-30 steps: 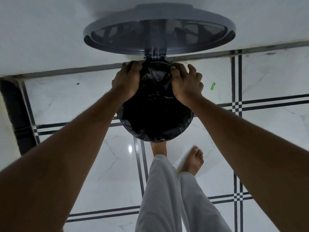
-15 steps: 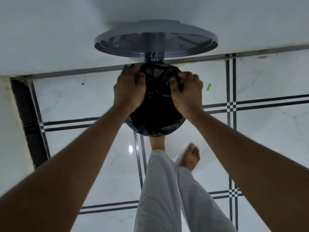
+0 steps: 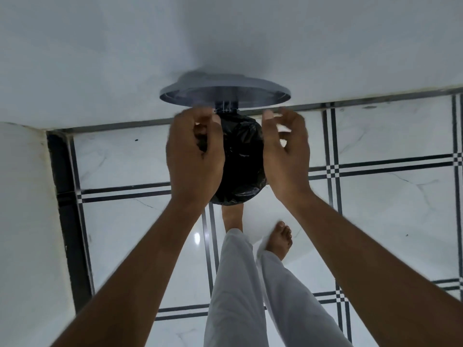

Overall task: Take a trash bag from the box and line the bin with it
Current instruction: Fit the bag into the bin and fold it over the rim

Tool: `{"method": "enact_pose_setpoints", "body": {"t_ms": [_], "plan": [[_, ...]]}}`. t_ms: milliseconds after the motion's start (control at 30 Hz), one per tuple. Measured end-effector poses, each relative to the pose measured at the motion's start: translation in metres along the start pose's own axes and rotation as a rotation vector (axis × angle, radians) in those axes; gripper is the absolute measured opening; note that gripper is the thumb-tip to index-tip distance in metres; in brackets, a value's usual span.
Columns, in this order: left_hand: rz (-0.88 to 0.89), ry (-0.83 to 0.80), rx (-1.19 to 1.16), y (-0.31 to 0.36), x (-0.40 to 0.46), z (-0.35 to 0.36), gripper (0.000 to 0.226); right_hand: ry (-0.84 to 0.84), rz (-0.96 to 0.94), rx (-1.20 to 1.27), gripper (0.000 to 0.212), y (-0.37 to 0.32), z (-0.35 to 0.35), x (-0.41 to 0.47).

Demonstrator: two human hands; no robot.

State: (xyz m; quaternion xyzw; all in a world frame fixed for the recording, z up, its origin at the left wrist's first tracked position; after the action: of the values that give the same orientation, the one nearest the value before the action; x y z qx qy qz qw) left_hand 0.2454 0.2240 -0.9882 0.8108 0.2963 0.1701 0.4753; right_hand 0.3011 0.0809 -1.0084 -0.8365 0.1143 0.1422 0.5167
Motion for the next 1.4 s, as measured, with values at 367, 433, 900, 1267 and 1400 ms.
{"method": "enact_pose_setpoints", "body": {"t_ms": [367,433,900,1267,1400], "plan": [[0.246,-0.110,0.296,-0.022,0.041,-0.009,0.039,-0.088,-0.178,-0.226,0.060,-0.007,0.006,0.034],[0.262,-0.100,0.328,-0.024,0.036,-0.012,0.034,-0.113,-0.167,-0.247,0.059,-0.003,0.005,0.035],[0.056,-0.185,0.220,-0.044,-0.026,-0.025,0.035,-0.130,-0.247,-0.438,0.059,0.049,-0.015,0.001],[-0.288,-0.574,0.551,-0.124,-0.046,0.031,0.081,-0.454,0.021,-0.608,0.073,0.130,0.019,0.001],[-0.337,-0.675,0.568,-0.141,-0.053,0.049,0.086,-0.528,0.044,-0.710,0.080,0.148,0.032,0.003]]}}
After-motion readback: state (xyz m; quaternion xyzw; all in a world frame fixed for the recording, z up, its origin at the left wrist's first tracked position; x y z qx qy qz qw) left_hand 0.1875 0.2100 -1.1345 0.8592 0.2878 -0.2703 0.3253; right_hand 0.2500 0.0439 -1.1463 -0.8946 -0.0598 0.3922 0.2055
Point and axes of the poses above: each hand's wrist, its own x-axis towards the middle knuckle, its own z-axis out of the palm, y = z × x, the point moved 1 cm from there along x, towards the middle knuckle, and after that the axes turned 5 degrees about -x, right-handed, at the moved point
